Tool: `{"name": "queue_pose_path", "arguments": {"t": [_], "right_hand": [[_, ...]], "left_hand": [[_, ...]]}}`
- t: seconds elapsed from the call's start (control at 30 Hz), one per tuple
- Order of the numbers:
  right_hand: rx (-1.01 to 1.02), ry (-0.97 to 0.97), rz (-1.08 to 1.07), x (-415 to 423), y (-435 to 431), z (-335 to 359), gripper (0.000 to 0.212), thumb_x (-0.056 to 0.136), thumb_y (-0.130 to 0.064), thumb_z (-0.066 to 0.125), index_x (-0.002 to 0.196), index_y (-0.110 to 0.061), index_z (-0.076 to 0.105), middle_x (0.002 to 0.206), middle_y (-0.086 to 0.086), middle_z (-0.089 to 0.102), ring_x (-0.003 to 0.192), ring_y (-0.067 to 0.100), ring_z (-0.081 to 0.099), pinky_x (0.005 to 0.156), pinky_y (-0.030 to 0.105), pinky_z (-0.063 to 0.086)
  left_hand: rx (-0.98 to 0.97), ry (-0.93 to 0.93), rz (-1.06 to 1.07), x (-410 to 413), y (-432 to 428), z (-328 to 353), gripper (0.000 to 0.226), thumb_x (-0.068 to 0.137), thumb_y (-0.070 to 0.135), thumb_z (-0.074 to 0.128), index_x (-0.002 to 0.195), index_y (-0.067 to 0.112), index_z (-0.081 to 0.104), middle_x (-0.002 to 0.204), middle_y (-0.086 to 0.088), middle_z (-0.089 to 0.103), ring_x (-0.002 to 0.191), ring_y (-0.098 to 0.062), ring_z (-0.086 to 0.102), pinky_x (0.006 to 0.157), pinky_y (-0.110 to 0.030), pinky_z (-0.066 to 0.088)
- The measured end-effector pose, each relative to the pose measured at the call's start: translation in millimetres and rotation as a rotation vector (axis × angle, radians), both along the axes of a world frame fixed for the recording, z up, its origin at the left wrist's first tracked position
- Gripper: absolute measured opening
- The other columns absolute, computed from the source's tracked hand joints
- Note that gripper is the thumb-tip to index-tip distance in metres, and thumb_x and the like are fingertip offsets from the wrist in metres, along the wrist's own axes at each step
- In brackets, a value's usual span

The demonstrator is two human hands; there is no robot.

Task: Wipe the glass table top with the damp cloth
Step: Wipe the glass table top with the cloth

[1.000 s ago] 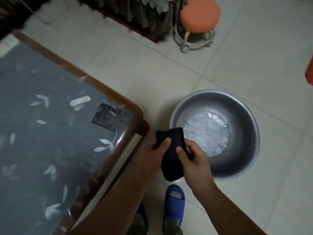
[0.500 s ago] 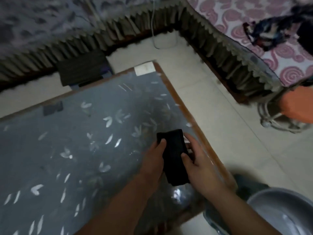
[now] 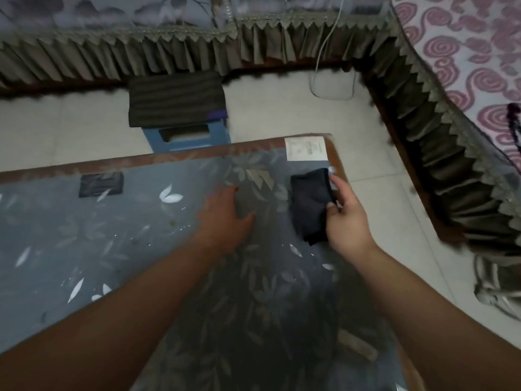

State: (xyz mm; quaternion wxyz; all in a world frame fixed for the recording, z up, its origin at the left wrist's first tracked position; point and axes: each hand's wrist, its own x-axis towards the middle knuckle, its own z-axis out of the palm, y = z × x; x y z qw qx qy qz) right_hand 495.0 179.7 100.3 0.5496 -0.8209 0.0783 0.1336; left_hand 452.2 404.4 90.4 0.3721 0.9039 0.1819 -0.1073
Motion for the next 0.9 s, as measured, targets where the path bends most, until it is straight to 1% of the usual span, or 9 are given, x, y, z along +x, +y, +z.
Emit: {"name": "queue_pose_path", "arguments": {"t": [0.1, 0.2, 0.27, 0.37, 0.47, 0.6, 0.73, 0.83, 0.9], "right_hand": [[-0.303, -0.088, 0.083, 42, -1, -11, 0.062, 0.096, -0.003, 0.045, 0.149, -0.034, 0.034, 0.143, 0.001, 0.048, 0.132, 0.022, 0.044, 0.110, 0.033, 0.041], [-0.763, -0.177, 0.289, 56, 3, -24, 0.068, 0.099, -0.035, 0.049, 0.156, -0.033, 0.014, 0.164, 0.005, 0.014, 0.148, 0.033, 0.014, 0.121, 0.048, 0.022], [-0.866, -0.143, 0.455, 53, 12, -39, 0.069, 0.099, -0.060, 0.033, 0.157, -0.036, 0.005, 0.167, 0.001, -0.007, 0.153, 0.032, -0.005, 0.123, 0.052, 0.011], [-1.057, -0.193, 0.555, 50, 15, -62, 0.072, 0.098, -0.064, 0.015, 0.158, -0.031, -0.006, 0.166, 0.004, -0.017, 0.152, 0.034, -0.014, 0.123, 0.054, 0.000], [-1.070, -0.289, 0.547, 82, 12, -65, 0.064, 0.103, -0.051, 0.017, 0.158, -0.027, -0.004, 0.166, 0.008, -0.013, 0.152, 0.033, -0.013, 0.124, 0.051, -0.003], [-1.039, -0.231, 0.406, 125, 44, -69, 0.066, 0.102, -0.040, 0.027, 0.159, -0.019, 0.003, 0.166, 0.015, -0.006, 0.152, 0.037, -0.006, 0.124, 0.051, 0.002], [-1.035, -0.487, 0.727, 91, 63, -74, 0.066, 0.099, -0.034, 0.041, 0.158, -0.019, 0.015, 0.167, 0.006, 0.009, 0.153, 0.036, 0.000, 0.124, 0.051, 0.006], [-0.928, -0.461, 0.671, 115, 31, -66, 0.068, 0.100, -0.040, 0.042, 0.159, -0.022, 0.013, 0.168, 0.004, 0.003, 0.153, 0.029, 0.005, 0.124, 0.047, 0.014], [-0.934, -0.367, 0.539, 130, 21, -62, 0.075, 0.099, -0.050, 0.041, 0.159, -0.022, 0.006, 0.167, 0.010, -0.004, 0.154, 0.030, 0.000, 0.125, 0.046, 0.011]], "left_hand": [[0.292, 0.127, -0.087, 16, 25, -6, 0.094, 0.075, 0.055, 0.074, 0.150, 0.023, 0.027, 0.161, -0.007, 0.019, 0.148, -0.033, 0.014, 0.119, -0.051, 0.018], [0.373, 0.271, -0.126, 19, 37, -16, 0.109, 0.070, 0.062, 0.075, 0.154, 0.030, 0.013, 0.165, -0.005, 0.001, 0.150, -0.035, -0.001, 0.120, -0.055, 0.011], [0.371, 0.307, -0.128, 21, 39, -20, 0.112, 0.069, 0.062, 0.075, 0.155, 0.032, 0.009, 0.165, -0.004, -0.003, 0.150, -0.034, -0.004, 0.120, -0.054, 0.012], [0.370, 0.317, -0.126, 25, 39, -22, 0.113, 0.069, 0.062, 0.075, 0.155, 0.032, 0.009, 0.165, -0.002, -0.006, 0.150, -0.034, -0.005, 0.120, -0.053, 0.016], [0.362, 0.324, -0.126, 27, 40, -26, 0.114, 0.069, 0.063, 0.075, 0.155, 0.033, 0.007, 0.165, -0.001, -0.009, 0.150, -0.033, -0.007, 0.119, -0.053, 0.019], [0.370, 0.301, -0.137, 28, 42, -32, 0.115, 0.068, 0.067, 0.072, 0.156, 0.032, 0.006, 0.164, -0.001, -0.010, 0.150, -0.033, -0.008, 0.119, -0.053, 0.019], [0.368, 0.291, -0.133, 25, 42, -34, 0.115, 0.068, 0.068, 0.072, 0.155, 0.032, 0.006, 0.164, -0.001, -0.010, 0.150, -0.033, -0.009, 0.119, -0.053, 0.020], [0.376, 0.276, -0.131, 23, 42, -35, 0.115, 0.068, 0.069, 0.071, 0.155, 0.032, 0.006, 0.164, 0.000, -0.010, 0.150, -0.033, -0.008, 0.119, -0.052, 0.021], [0.380, 0.266, -0.134, 23, 43, -35, 0.114, 0.069, 0.069, 0.071, 0.156, 0.031, 0.006, 0.164, -0.001, -0.010, 0.150, -0.033, -0.008, 0.119, -0.053, 0.021]]}}
